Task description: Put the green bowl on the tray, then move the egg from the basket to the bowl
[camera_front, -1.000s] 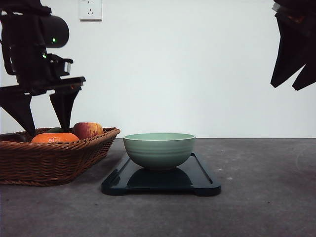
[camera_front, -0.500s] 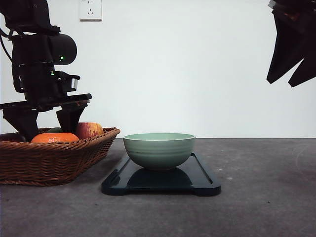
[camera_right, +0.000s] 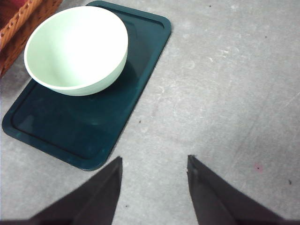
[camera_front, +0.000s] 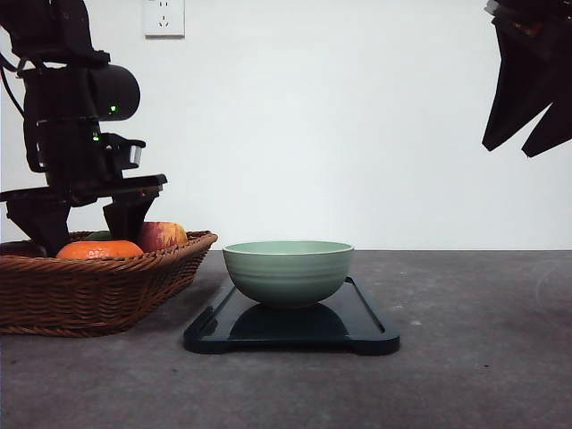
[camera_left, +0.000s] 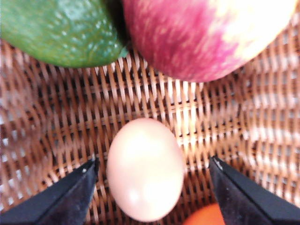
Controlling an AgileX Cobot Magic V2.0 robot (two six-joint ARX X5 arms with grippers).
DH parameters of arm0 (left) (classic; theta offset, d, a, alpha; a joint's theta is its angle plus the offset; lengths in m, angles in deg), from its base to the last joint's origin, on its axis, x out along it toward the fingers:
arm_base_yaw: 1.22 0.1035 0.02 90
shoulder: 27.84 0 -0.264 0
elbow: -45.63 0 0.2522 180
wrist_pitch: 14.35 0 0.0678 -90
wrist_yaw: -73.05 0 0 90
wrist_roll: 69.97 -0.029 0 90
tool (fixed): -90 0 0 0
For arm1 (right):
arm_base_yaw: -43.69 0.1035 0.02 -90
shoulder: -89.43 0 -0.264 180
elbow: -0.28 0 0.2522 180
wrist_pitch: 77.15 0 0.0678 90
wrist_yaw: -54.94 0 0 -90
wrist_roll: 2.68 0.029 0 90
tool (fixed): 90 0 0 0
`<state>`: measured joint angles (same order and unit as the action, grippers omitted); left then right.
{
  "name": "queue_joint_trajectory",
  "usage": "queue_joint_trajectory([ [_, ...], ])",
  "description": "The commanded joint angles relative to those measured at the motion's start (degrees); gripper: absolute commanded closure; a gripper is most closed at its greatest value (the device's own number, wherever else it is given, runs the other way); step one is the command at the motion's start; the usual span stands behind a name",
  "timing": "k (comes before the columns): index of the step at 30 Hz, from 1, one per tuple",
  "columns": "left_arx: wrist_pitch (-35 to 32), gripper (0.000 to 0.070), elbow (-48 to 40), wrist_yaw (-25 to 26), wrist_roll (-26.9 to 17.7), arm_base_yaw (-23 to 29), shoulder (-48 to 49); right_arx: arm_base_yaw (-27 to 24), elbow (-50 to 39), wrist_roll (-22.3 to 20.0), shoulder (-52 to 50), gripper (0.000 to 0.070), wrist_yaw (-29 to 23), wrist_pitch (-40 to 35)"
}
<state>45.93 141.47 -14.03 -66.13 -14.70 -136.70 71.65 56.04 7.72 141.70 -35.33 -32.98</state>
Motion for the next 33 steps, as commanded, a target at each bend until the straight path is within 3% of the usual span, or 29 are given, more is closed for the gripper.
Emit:
queue_joint_trajectory([
  [1,-0.3,0.0228,1.2,-0.2,-0.6,-0.2,-1.3,0.3,0.3,1.1,0.4,0.0429,-0.2,-0.8],
  [3,-0.2,0.0237,1.2,-0.2,-0.6,-0.2,-1.3,0.3,0.3,1.2,0.4,0.0429,-0.2,-0.8],
  [8,0.2,0.0517,1.2,-0.2,-0.4,-0.2,-1.3,0.3,0.3,1.2,0.4,0.0429,-0.2,-0.7],
  [10,0.2,0.0554,1.2,-0.2,-0.2,-0.2,-1.3,0.3,0.3,1.2,0.4,0.0429,-0.2,-0.7],
  [18,0.6,0.0534,1.2,-0.2,-0.2,-0.2,-0.9,0.3,0.3,1.2,0.4,0.0429,-0.2,-0.3],
  [22,0.5,0.0469,1.6,-0.2,0.0,-0.2,0.5,0.3,0.3,1.2,0.4,0.0429,-0.2,-0.3],
  [33,0.6,0.0471,2.5,-0.1,0.3,-0.8,9.0,0.3,0.3,1.2,0.4,0.0429,-0.2,-0.4],
])
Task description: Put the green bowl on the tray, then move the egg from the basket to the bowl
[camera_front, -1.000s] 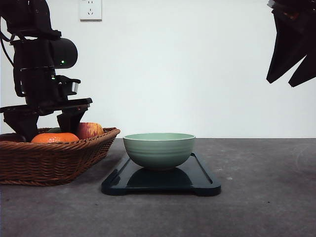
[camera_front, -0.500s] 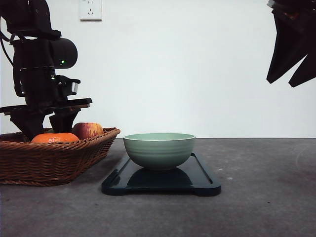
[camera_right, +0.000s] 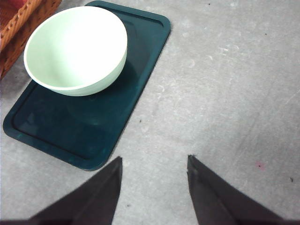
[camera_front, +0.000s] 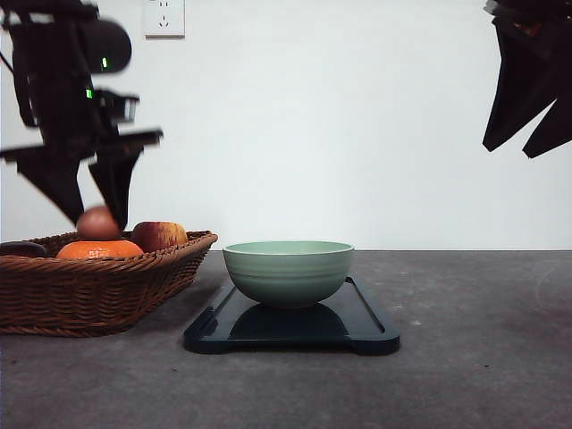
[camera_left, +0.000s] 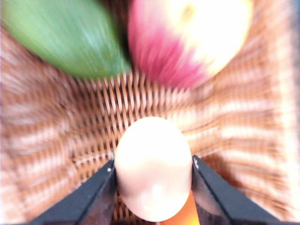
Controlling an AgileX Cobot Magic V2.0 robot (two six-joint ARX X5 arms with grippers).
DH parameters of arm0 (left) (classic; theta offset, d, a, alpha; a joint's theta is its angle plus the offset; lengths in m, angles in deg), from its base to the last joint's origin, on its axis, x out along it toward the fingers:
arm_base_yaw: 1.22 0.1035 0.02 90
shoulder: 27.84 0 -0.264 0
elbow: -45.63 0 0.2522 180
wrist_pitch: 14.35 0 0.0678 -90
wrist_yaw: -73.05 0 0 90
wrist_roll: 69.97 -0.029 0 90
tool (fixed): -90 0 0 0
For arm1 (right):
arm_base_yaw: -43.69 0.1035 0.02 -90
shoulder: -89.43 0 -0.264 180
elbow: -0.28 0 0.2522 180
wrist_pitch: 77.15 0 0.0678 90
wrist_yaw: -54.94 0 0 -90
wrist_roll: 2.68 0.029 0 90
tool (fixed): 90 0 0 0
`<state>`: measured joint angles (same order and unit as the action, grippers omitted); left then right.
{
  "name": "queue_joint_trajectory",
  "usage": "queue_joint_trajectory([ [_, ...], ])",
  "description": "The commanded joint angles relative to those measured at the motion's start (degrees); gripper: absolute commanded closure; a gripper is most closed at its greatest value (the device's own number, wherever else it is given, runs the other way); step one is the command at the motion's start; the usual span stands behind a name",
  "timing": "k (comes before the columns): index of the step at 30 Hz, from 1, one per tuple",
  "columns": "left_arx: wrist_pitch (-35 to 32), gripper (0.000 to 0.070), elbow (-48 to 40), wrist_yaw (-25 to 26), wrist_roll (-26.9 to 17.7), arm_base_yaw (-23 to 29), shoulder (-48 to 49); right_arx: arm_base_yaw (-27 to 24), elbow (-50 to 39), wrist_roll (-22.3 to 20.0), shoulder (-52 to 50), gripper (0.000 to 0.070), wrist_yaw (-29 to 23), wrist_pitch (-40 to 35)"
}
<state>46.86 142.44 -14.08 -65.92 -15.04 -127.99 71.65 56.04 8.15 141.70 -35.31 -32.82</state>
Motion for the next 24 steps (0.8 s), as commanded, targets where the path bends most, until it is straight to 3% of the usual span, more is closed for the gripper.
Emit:
queue_joint_trajectory([
  [1,-0.3,0.0471,1.7,0.0,0.1,-0.8,1.2,0.3,0.3,0.7,0.4,0.0429,-0.2,-0.5],
  [10,-0.6,0.0471,3.4,0.2,1.2,-7.8,4.6,0.3,0.3,0.7,0.4,0.0429,-0.2,-0.5],
  [24,-7.8,0.0469,3.6,0.2,4.4,-17.7,4.4,0.3,0.3,0.7,0.4,0.0429,-0.2,-0.5],
])
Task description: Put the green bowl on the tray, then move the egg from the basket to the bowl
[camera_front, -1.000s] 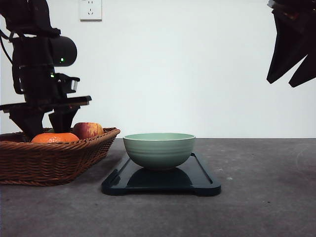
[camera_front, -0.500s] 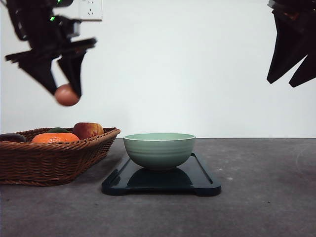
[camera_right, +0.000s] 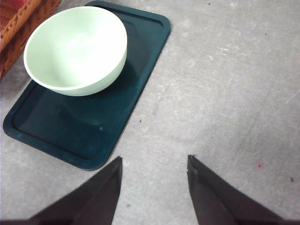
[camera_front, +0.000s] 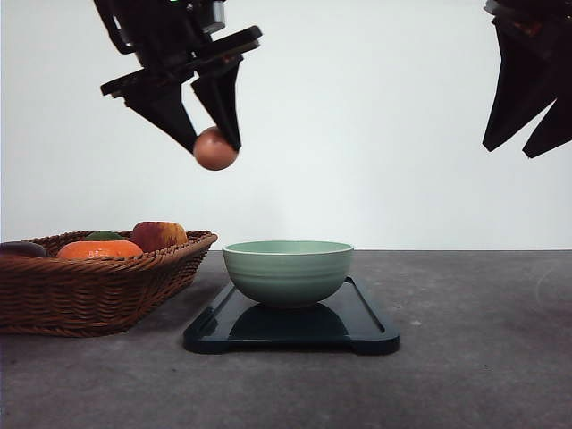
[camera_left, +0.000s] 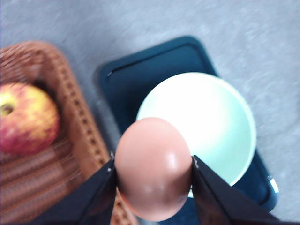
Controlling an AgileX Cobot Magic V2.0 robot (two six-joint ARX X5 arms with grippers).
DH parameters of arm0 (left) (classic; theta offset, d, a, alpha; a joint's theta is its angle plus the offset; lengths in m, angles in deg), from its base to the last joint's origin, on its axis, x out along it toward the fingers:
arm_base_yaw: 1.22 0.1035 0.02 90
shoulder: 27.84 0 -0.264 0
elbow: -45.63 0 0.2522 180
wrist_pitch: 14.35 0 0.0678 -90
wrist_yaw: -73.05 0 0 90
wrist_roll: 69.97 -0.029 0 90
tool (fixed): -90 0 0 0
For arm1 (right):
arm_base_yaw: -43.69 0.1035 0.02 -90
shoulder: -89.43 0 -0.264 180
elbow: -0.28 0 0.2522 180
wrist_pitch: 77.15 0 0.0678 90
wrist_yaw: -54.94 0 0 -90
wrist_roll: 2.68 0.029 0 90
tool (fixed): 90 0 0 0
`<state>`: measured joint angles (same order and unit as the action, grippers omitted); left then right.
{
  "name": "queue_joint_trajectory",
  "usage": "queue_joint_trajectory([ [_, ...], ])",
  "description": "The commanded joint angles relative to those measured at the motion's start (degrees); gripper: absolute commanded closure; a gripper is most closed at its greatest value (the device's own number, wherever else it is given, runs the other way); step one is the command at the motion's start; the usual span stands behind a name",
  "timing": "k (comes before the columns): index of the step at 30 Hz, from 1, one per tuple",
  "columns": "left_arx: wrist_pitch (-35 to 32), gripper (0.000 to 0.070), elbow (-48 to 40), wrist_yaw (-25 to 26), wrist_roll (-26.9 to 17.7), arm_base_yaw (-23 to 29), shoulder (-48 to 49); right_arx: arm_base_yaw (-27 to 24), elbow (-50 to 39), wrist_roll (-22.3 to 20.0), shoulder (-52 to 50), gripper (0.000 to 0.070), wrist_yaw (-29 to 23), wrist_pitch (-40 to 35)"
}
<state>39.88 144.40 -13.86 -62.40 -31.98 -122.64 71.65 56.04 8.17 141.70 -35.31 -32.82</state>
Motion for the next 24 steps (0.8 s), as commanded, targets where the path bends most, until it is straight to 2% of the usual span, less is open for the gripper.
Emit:
queue_joint_trajectory([
  [1,-1.3,0.0469,1.6,0.0,0.9,-1.1,-1.2,0.3,0.3,0.7,0.4,0.0429,-0.2,-0.5],
  [7,-2.5,0.0469,3.0,0.0,2.1,-2.7,-3.8,0.3,0.3,0.7,0.4,0.0429,-0.2,-0.5],
  [24,-4.6,0.0469,4.9,0.1,1.9,-4.6,-14.7,0.3,0.3,0.7,0.4,0.0429,-0.2,-0.4],
])
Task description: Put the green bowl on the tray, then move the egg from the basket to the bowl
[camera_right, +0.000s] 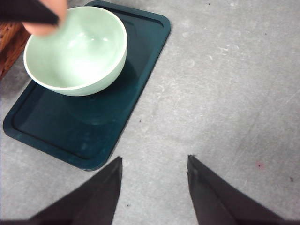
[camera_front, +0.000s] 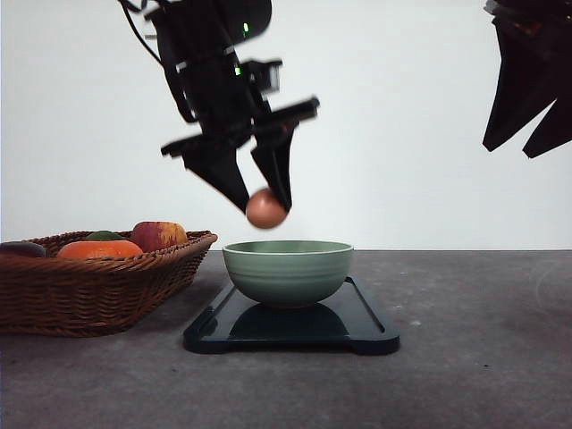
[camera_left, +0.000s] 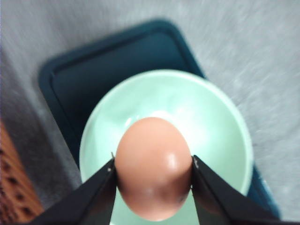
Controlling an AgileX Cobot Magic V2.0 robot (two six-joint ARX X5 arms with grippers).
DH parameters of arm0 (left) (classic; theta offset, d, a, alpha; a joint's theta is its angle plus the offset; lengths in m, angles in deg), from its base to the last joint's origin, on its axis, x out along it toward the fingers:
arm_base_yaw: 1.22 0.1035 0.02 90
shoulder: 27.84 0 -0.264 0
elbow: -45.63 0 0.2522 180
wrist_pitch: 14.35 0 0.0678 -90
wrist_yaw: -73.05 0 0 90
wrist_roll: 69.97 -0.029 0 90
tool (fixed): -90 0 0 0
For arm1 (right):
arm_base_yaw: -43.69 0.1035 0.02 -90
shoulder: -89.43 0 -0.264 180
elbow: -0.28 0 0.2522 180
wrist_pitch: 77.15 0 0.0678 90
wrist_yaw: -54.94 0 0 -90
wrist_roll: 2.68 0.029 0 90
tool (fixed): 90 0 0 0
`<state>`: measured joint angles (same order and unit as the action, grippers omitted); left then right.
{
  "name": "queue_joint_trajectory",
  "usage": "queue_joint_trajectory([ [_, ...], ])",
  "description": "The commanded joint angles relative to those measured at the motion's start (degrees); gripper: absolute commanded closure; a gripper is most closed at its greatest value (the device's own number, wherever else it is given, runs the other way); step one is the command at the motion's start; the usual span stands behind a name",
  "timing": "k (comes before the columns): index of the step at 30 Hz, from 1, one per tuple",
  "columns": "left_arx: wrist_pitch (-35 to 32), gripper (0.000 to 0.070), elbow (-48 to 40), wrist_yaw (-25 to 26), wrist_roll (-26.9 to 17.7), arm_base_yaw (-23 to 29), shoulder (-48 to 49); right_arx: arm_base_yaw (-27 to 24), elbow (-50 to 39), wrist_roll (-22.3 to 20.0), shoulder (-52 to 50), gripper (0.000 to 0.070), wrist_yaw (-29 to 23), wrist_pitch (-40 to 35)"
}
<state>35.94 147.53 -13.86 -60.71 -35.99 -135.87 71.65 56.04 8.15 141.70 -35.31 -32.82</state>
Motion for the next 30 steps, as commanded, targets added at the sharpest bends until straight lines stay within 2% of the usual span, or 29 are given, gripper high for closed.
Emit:
queue_joint_trajectory([
  [1,-0.7,0.0469,1.9,0.1,0.2,-0.6,-2.0,0.3,0.3,0.7,0.4,0.0429,-0.2,-0.4],
  [12,-0.4,0.0469,5.3,0.3,-0.9,-0.9,-8.4,0.3,0.3,0.7,0.4,0.0429,-0.2,-0.4],
  [30,-0.2,0.0469,5.3,0.3,-2.2,-1.3,-11.1,0.3,0.3,0.7,0.4,0.0429,-0.2,-0.4],
])
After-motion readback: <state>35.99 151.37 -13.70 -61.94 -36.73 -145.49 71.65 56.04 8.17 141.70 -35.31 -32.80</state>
